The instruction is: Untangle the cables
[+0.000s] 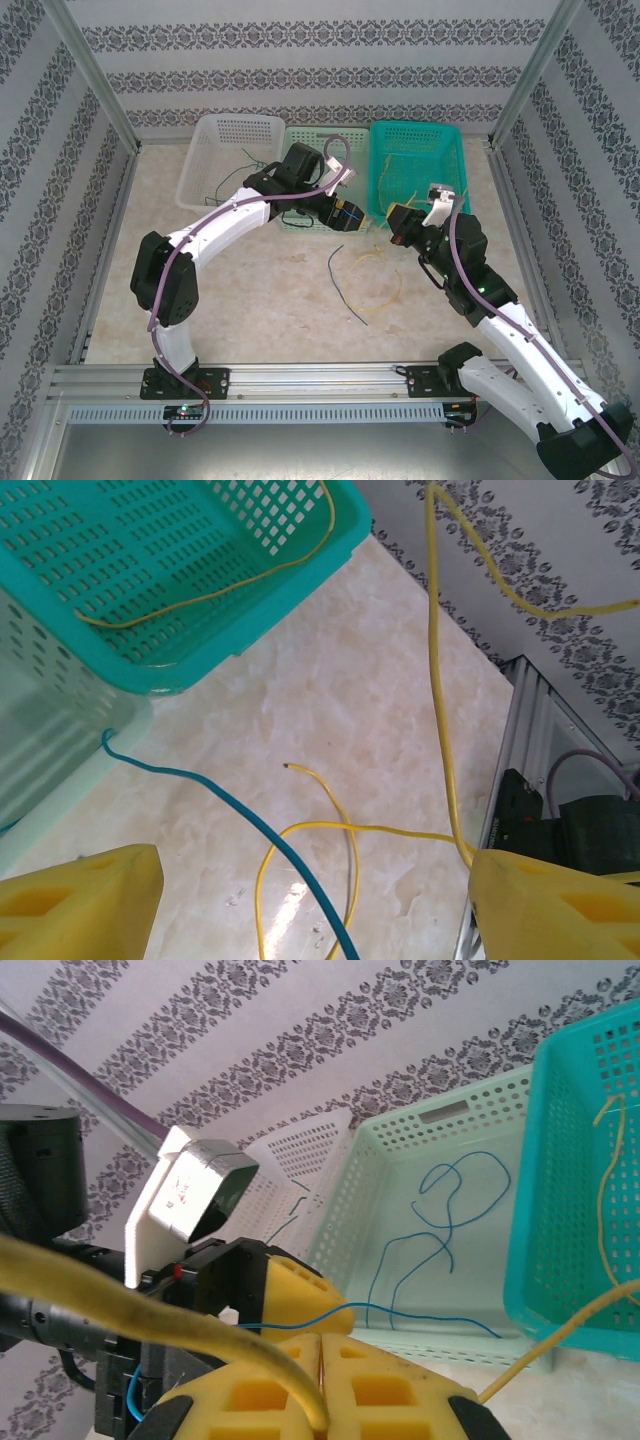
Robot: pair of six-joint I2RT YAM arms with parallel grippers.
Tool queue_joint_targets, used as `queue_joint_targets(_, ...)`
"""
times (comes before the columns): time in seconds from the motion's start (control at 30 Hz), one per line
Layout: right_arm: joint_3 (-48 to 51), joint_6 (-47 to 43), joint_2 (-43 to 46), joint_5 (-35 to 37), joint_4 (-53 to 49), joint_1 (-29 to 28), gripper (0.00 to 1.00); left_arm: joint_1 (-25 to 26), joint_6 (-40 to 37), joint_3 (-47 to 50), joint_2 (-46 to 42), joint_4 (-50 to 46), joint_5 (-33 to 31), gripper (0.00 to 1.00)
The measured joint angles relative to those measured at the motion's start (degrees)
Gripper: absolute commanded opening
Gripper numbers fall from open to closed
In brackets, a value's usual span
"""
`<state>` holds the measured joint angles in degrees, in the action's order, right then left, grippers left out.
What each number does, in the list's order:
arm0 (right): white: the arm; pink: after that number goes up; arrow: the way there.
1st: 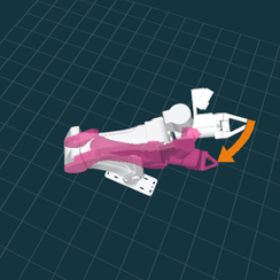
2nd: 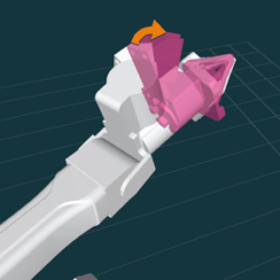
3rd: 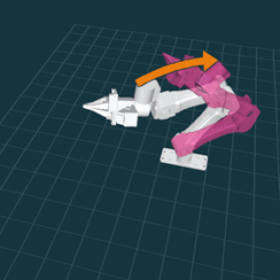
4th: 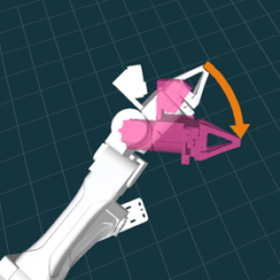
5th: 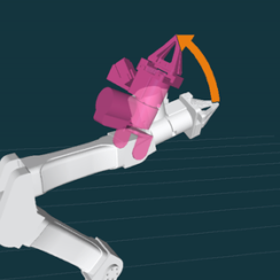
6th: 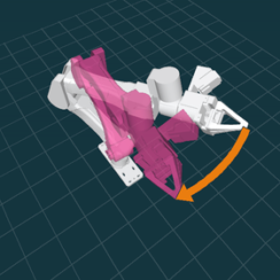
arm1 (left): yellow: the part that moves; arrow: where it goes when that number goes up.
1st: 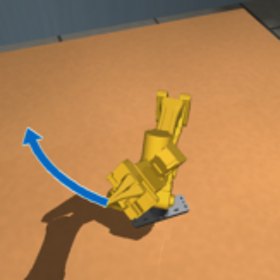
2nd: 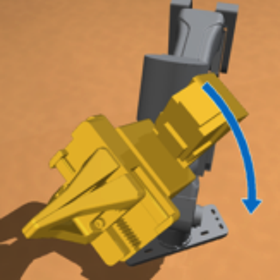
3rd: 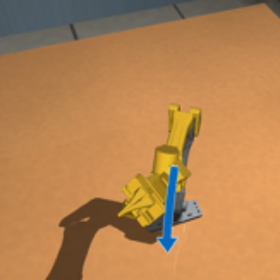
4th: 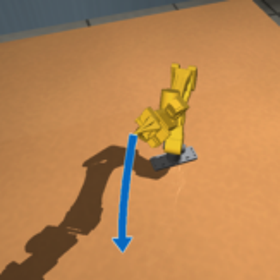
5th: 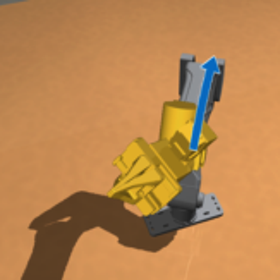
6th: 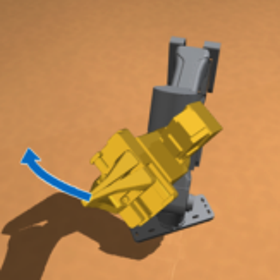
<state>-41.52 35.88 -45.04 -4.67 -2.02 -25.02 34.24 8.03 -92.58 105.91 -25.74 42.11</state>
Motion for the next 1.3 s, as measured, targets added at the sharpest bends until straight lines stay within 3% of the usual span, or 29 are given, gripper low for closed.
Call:
queue_joint_targets(0.33,0.0,-1.3,-1.5,-2.7,4.5,-0.8,0.0,1.1,3.2,1.3,0.0,4.4,3.4,0.78)
queue_joint_targets(0.73,0.0,-1.9,-1.9,-4.6,9.0,-1.5,0.0,2.2,5.4,1.3,0.5,5.7,4.7,0.67)
queue_joint_targets(0.8,0.0,-1.9,-1.9,-4.9,9.4,-1.5,0.0,2.2,6.0,1.3,0.8,6.1,4.9,0.6)
queue_joint_targets(0.97,0.0,-1.9,-1.8,-5.3,10.6,-1.5,0.0,2.2,8.1,1.3,1.6,8.7,5.7,0.22)
queue_joint_targets(1.2,2.4,-2.3,0.8,-3.8,8.7,-1.5,0.0,2.2,10.4,1.8,1.6,12.4,3.1,0.03)
queue_joint_targets(1.3,6.1,-1.2,3.9,-0.3,6.9,-1.5,0.0,2.1,11.5,3.6,1.4,14.3,0.6,0.0)
